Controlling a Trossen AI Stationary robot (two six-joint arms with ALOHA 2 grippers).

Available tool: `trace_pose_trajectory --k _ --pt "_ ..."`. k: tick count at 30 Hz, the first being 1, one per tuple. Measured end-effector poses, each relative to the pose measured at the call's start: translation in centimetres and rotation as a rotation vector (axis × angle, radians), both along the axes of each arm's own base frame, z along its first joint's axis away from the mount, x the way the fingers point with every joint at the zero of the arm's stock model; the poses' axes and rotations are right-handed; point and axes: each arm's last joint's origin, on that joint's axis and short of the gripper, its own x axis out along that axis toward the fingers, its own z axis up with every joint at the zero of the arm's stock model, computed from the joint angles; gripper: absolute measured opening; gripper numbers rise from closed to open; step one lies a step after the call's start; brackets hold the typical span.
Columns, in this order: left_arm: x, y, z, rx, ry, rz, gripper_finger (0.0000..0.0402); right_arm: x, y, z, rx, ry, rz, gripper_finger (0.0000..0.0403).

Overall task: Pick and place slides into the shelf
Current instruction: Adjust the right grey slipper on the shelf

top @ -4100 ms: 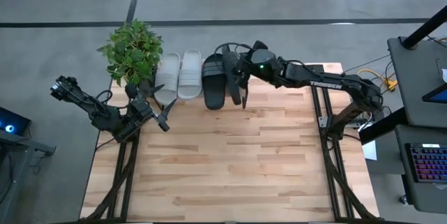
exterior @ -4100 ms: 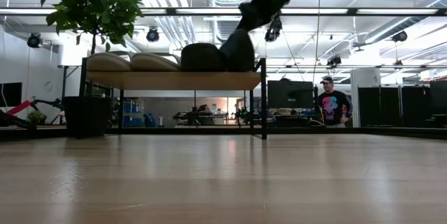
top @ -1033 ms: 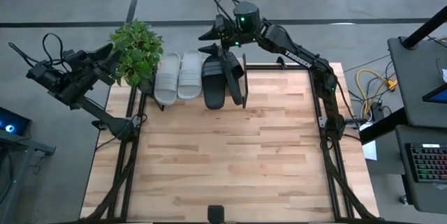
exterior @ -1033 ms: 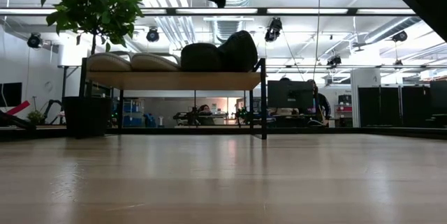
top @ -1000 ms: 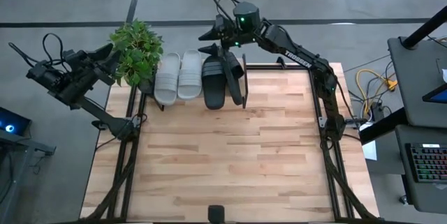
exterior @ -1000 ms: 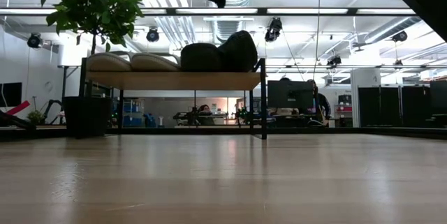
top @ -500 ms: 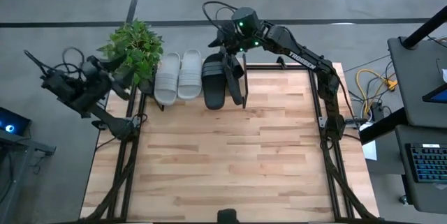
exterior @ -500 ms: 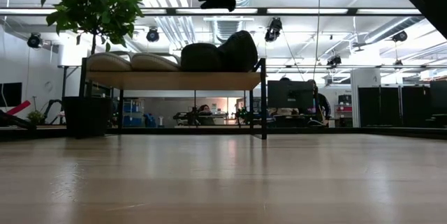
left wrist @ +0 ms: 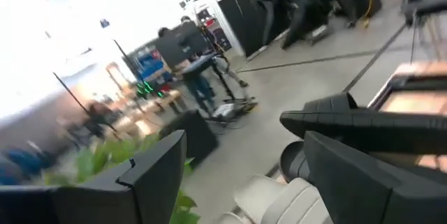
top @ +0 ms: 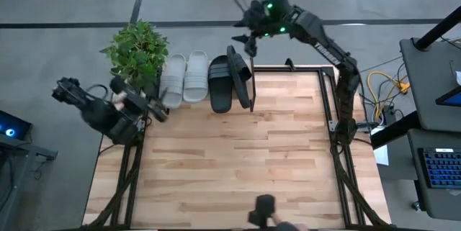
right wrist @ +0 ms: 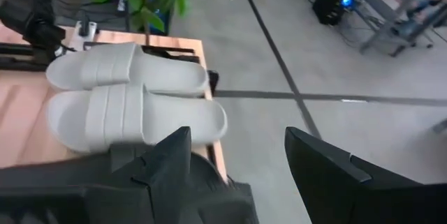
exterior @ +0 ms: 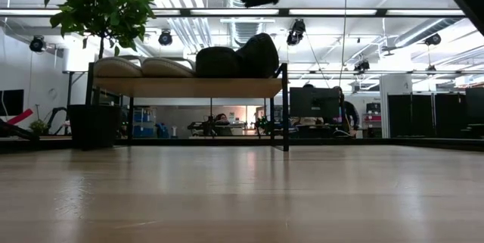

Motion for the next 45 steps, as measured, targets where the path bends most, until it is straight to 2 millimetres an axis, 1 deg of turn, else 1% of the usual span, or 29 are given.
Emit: trace_pose_trajectory --k 3,6,9,13,16,18,24,27,30,32,35,37,39,42,45 --pt "2.0 -0.6 -1.1 0.052 0.082 0.034 0.0274 -2.1 -0.1 1.1 0.011 0.012 -0.03 0.0224" --pt "3.9 -1.3 -3.0 0.122 0.194 0.044 0.0274 -3.5 0.1 2.1 0.025 -0.005 -0.06 0.0224" --pt "5.3 -1.5 -4.2 0.141 0.235 0.079 0.0274 -4.6 0.5 3.1 0.072 -0.049 -0.098 0.0224" --pt "6.9 -0.9 -5.5 0.13 0.229 0.131 0.0274 -5.0 0.9 3.6 0.111 -0.074 -0.113 0.0224" --pt "6.9 0.5 -5.2 0.048 0.09 0.191 0.0274 -4.9 1.3 3.6 0.118 -0.068 -0.104 0.0224" --pt "7.0 1.2 -5.2 0.03 0.058 0.218 0.0274 -4.9 1.5 3.6 0.123 -0.061 -0.1 0.0224" --pt "7.1 2.1 -5.2 0.057 0.106 0.159 0.0274 -5.0 1.5 3.4 0.132 -0.041 -0.1 0.0224" --pt "7.5 2.5 -6.2 0.064 0.158 0.057 0.0274 -5.0 1.5 3.3 0.139 -0.039 -0.101 0.0224" --pt "7.7 3.4 -7.5 -0.019 0.172 -0.039 0.0274 -5.0 1.5 3.2 0.151 -0.037 -0.106 0.0224" --pt "7.7 4.3 -8.2 -0.106 0.151 -0.049 0.0274 -5.0 1.5 3.1 0.165 -0.036 -0.111 0.0224" --pt "7.7 5.2 -8.3 -0.169 0.151 -0.053 0.0274 -5.0 1.5 3.0 0.175 -0.024 -0.115 0.0224" --pt "7.5 5.9 -8.6 -0.205 0.217 -0.092 0.0274 -5.1 1.6 2.9 0.185 -0.017 -0.117 0.0224" --pt "7.4 6.7 -9.3 -0.255 0.308 -0.134 0.0274 -5.1 1.6 2.8 0.192 -0.006 -0.118 0.0224" --pt "7.4 7.6 -9.9 -0.295 0.364 -0.111 0.0274 -5.1 1.6 2.7 0.204 -0.002 -0.123 0.0224" --pt "7.3 8.3 -9.9 -0.264 0.37 -0.053 0.0274 -5.1 1.6 2.7 0.215 -0.004 -0.129 0.0224"
